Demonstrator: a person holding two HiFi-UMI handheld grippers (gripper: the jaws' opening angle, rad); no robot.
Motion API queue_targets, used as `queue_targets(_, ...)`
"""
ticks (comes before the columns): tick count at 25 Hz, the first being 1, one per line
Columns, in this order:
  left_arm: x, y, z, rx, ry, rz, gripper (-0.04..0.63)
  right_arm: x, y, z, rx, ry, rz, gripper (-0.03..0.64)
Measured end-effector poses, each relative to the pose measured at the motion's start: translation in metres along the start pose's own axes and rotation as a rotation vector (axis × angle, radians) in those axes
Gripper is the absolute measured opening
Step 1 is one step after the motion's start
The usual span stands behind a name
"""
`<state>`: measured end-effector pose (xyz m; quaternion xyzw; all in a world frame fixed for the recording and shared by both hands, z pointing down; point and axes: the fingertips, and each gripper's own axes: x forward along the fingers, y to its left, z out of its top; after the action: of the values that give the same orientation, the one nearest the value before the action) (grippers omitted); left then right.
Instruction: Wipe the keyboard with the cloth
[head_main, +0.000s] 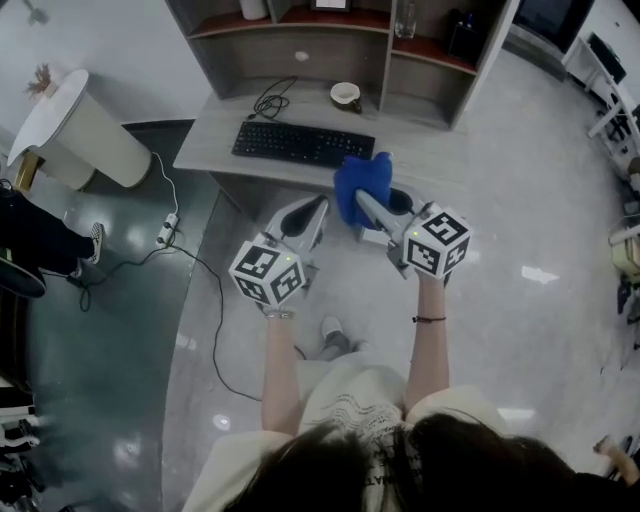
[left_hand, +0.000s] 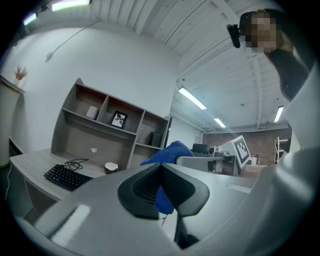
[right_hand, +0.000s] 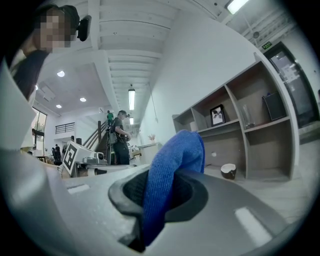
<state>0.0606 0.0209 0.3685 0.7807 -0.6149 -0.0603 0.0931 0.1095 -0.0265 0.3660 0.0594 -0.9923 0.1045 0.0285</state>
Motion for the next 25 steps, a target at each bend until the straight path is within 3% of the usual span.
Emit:
queue_targets(11, 0.024, 0.032, -0.001, -0.007, 0.014, -0.065, 0.005, 0.028, -0.026, -0.002, 0.011, -0.003, -0.061, 0.058)
queue_targets(25, 0.027, 0.07, 0.001, -0.002, 0.028, -0.066, 0.005, 0.055, -0.044, -0.005, 0.032, -0.014, -0.095, 0.058)
